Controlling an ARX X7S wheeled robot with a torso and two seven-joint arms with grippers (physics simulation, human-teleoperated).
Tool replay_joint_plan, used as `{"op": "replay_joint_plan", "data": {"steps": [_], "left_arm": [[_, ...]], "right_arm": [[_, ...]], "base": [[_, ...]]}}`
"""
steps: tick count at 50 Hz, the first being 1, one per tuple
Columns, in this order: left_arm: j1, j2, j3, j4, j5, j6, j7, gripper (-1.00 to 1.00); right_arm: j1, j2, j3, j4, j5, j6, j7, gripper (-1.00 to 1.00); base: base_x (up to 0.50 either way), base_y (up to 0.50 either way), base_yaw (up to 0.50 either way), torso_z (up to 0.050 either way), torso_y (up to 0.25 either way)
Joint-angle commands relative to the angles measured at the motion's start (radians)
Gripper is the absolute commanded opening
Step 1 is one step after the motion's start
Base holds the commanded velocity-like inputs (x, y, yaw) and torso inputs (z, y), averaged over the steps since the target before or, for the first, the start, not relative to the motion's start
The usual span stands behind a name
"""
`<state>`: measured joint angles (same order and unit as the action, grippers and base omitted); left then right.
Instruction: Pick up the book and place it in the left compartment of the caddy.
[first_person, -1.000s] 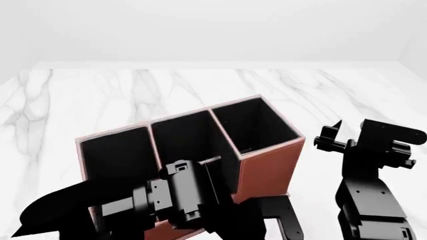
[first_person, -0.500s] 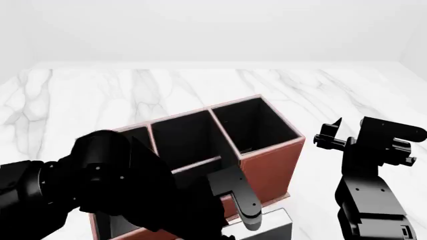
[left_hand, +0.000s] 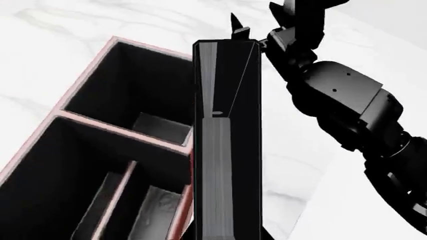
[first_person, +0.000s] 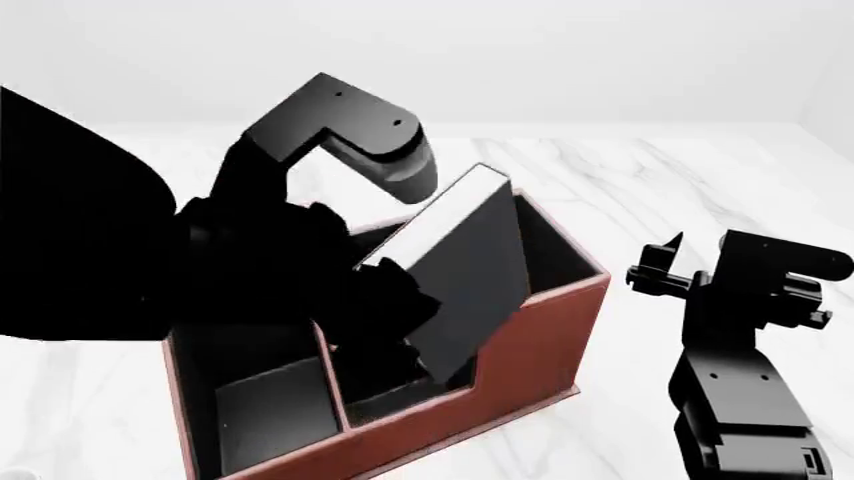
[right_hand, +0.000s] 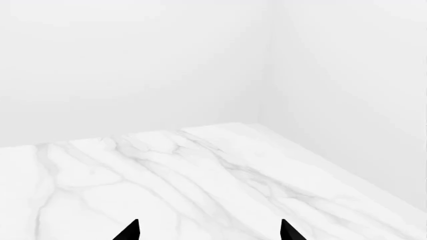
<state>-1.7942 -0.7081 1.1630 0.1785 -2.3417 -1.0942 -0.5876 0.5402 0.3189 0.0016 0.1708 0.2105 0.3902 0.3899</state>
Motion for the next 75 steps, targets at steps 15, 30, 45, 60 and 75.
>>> {"op": "replay_joint_plan", "data": {"steps": [15,30,45,60,75], "left_arm": [[-0.251,-0.062,0.137,-0.14,-0.42,0.54,-0.784,-1.0],[-0.183,0.015,0.238,-0.179,-0.423,0.595,-0.875,-1.0],[-0.186,-0.015,0.323,-0.094,-0.456,0.629,-0.949,-1.0],[-0.158,-0.051,0.407,-0.019,-0.452,0.663,-0.934,-1.0],[-0.136,-0.079,0.454,0.028,-0.452,0.69,-0.916,-1.0]], "right_arm": [[0.01,-0.003,-0.01,0.01,-0.001,0.001,0.01,1.0],[0.016,-0.004,-0.021,-0.001,-0.003,0.012,0.017,1.0],[0.022,-0.003,-0.023,-0.01,0.004,0.025,0.02,1.0],[0.021,-0.006,-0.028,0.003,0.006,0.011,0.021,1.0],[0.016,-0.005,-0.03,-0.011,0.01,0.017,0.025,1.0]], "base": [[0.0,0.0,0.0,0.0,0.001],[0.0,0.0,0.0,0.0,0.001],[0.0,0.0,0.0,0.0,0.001],[0.0,0.0,0.0,0.0,0.001],[0.0,0.0,0.0,0.001,0.001]]}}
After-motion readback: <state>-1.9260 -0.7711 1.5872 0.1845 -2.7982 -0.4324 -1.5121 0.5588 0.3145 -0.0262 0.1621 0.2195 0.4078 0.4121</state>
